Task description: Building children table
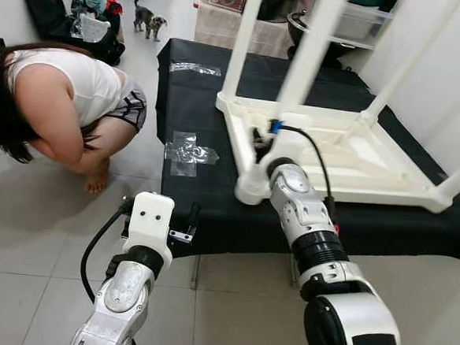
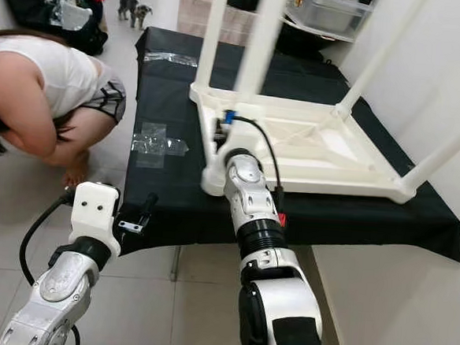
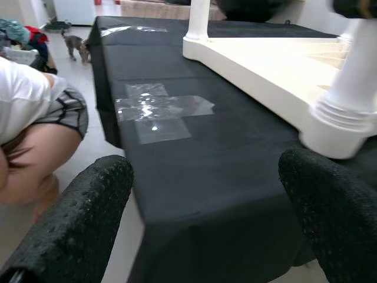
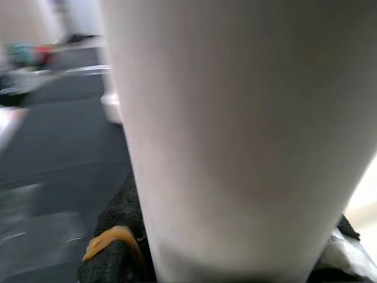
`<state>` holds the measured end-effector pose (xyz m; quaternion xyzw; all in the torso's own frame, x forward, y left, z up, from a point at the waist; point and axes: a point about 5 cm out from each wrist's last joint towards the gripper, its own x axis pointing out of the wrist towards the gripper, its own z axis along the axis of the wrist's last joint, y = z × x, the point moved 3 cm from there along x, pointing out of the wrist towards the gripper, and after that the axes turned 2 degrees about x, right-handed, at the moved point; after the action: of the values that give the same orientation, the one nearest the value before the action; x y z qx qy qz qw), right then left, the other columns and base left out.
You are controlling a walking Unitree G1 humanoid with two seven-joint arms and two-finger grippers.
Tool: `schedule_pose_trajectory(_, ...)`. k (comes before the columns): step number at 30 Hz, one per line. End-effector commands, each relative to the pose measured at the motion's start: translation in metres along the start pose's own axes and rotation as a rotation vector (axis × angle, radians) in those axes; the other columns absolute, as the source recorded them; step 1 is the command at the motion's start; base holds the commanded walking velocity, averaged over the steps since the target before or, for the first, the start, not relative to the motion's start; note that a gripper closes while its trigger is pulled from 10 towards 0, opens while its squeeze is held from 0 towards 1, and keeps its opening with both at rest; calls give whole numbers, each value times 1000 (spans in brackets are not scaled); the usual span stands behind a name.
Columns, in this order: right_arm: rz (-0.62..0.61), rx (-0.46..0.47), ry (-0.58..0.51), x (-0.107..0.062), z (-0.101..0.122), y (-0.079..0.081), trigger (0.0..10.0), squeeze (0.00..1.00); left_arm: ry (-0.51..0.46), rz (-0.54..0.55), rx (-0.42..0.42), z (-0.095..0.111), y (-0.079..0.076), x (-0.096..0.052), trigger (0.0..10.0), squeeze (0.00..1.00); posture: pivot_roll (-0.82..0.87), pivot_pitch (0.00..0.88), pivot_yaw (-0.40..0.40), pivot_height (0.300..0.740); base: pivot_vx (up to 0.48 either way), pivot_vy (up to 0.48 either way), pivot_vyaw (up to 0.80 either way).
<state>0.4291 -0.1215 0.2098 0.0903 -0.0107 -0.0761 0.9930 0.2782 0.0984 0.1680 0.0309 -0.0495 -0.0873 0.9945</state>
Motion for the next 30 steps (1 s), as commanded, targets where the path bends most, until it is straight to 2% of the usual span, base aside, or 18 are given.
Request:
schedule_pose_trajectory(1, -60, 7, -17, -2, 5, -4, 0, 0, 10, -10, -4, -4, -5, 2, 10000, 0, 122, 107, -183, 740, 0, 0, 0)
schedule_pose_trajectory(2, -56, 20, -10, -5, 1, 2, 0, 0, 10, -10, -5, -4, -5, 2, 10000, 0, 122, 110, -181, 740, 0, 0, 0)
schedule_pose_trajectory(3, -31, 51, -8, -7, -1, 10, 3294, 0, 10, -10, -4, -4, -4, 1, 10000, 0, 122, 110, -181, 740, 0, 0, 0)
schedule_pose_trajectory(4, 15, 56, -24, -8, 0, 19, 10000, 0, 12, -10, -3, -4, -4, 1, 10000, 0, 121, 110, -181, 740, 0, 0, 0)
schedule_pose_trajectory(5, 15, 56, -24, -8, 0, 19, 10000, 0, 12, -10, -3, -4, -4, 1, 10000, 0, 121, 110, -181, 740, 0, 0, 0)
schedule_pose_trajectory(6, 126, 61, -79, -12, 6, 33, 10000, 1000, 12, -8, -2, -4, -2, 0, 10000, 0, 120, 109, -181, 740, 0, 0, 0)
schedule_pose_trajectory(10, 190, 73, -137, -14, 12, 41, 10000, 1000, 14, -9, -1, -5, -2, 0, 10000, 0, 121, 107, -179, 740, 0, 0, 0)
schedule_pose_trajectory(11, 220, 45, -159, -14, 17, 43, 10000, 157, 13, -8, 0, -5, -2, 1, 10000, 0, 126, 101, -181, 740, 0, 0, 0)
schedule_pose_trajectory(12, 238, 32, -164, -14, 18, 44, 10000, 157, 12, -7, 1, -4, -2, 1, 10000, 0, 126, 101, -181, 740, 0, 0, 0)
schedule_pose_trajectory(13, 285, 18, -158, -13, 18, 47, 10000, 0, 12, -7, 1, -4, -2, 1, 10000, 0, 126, 98, -181, 740, 0, 0, 0)
schedule_pose_trajectory(16, 438, -25, -147, -13, 17, 51, 10000, 0, 11, -9, 1, -4, -3, 1, 10000, 0, 127, 95, -182, 740, 0, 0, 0)
schedule_pose_trajectory(17, 438, -25, -147, -13, 17, 51, 10000, 0, 11, -9, 1, -4, -3, 1, 10000, 0, 127, 95, -182, 740, 0, 0, 0)
schedule_pose_trajectory(19, 634, -57, -57, -16, 4, 52, 10000, 0, 12, -13, 2, -5, -4, 1, 10000, 0, 127, 90, -180, 740, 0, 0, 0)
schedule_pose_trajectory(20, 634, -57, -57, -16, 4, 52, 10000, 0, 12, -13, 2, -5, -4, 1, 10000, 0, 127, 90, -180, 740, 0, 0, 0)
schedule_pose_trajectory(23, 861, -86, 57, -26, -11, 49, 10000, 0, 10, -18, 2, -5, -5, 1, 10000, 0, 132, 87, -182, 740, 0, 0, 0)
schedule_pose_trajectory(24, 861, -86, 57, -26, -11, 49, 10000, 0, 10, -18, 2, -5, -5, 1, 10000, 0, 132, 87, -182, 740, 0, 0, 0)
schedule_pose_trajectory(26, 1002, -101, 83, -37, -17, 48, 10000, 0, 10, -18, 3, -4, -5, 1, 10000, 0, 135, 87, -183, 740, 0, 0, 0)
schedule_pose_trajectory(30, 1089, -125, 90, -44, -19, 50, 10000, 0, 9, -18, 5, -4, -5, 0, 10000, 0, 135, 89, -183, 740, 0, 0, 0)
